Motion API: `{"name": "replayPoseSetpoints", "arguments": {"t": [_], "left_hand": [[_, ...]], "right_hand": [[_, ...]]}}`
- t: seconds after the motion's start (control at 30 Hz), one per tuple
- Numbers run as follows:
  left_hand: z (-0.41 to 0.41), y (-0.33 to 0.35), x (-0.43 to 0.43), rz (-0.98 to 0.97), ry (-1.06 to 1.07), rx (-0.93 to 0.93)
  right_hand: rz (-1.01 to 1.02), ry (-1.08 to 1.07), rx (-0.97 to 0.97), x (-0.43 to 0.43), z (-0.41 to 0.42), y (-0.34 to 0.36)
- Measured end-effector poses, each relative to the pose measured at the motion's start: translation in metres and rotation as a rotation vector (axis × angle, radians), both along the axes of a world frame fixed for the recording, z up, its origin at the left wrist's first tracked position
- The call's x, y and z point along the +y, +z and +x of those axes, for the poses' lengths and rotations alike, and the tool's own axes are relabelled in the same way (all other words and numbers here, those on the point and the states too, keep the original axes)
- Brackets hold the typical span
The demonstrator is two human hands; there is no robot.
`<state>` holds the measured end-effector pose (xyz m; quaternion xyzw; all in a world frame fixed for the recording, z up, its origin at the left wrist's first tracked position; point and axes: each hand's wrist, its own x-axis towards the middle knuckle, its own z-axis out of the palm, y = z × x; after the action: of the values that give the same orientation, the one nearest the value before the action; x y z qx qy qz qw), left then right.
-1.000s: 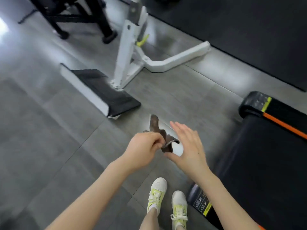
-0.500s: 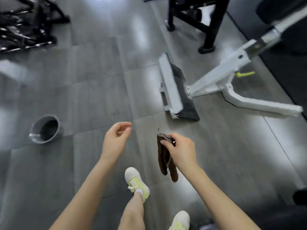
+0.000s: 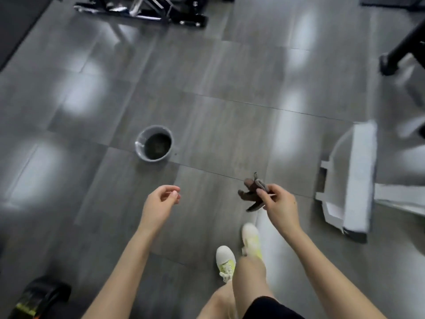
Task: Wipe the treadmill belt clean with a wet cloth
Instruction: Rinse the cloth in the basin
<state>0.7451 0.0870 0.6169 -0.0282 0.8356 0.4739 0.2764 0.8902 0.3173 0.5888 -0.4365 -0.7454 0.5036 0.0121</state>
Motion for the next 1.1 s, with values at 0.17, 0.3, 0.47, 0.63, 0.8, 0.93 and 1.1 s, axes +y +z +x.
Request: {"name": "replayPoseSetpoints", "arguments": {"t": [0.17, 0.3, 0.47, 0.63, 0.8, 0.93, 1.1], "left_hand": [[-0.076, -0.013, -0.028, -0.023, 0.284, -0.068], [-0.139, -0.037, -0.051, -0.097, 0.439, -0.087], [-0.205, -0.061, -0.061, -0.115, 0.553, -0.122], [-0.293, -0.107, -0.086, -0.077, 0.621, -0.168], [-0.382, -0.193, -0.116, -0.068, 0.57, -0.262], [-0.457, -0.289, -0.137, -0.102, 0.367, -0.336], [-0.514, -0.395, -0.155, -0.162, 0.239, -0.353]], "right_hand": [[-0.034, 0.098, -0.045, 0.017, -0.141, -0.02], [-0.078, 0.204, -0.096, 0.019, -0.251, -0.061], [0.008, 0.471, -0.168, 0.004, -0.351, -0.094], [0.03, 0.497, -0.243, -0.034, -0.45, -0.159], [0.032, 0.399, -0.318, -0.083, -0.513, -0.246], [0.007, 0.171, -0.361, -0.118, -0.552, -0.324], [-0.089, 0.005, -0.307, -0.168, -0.592, -0.409]]}}
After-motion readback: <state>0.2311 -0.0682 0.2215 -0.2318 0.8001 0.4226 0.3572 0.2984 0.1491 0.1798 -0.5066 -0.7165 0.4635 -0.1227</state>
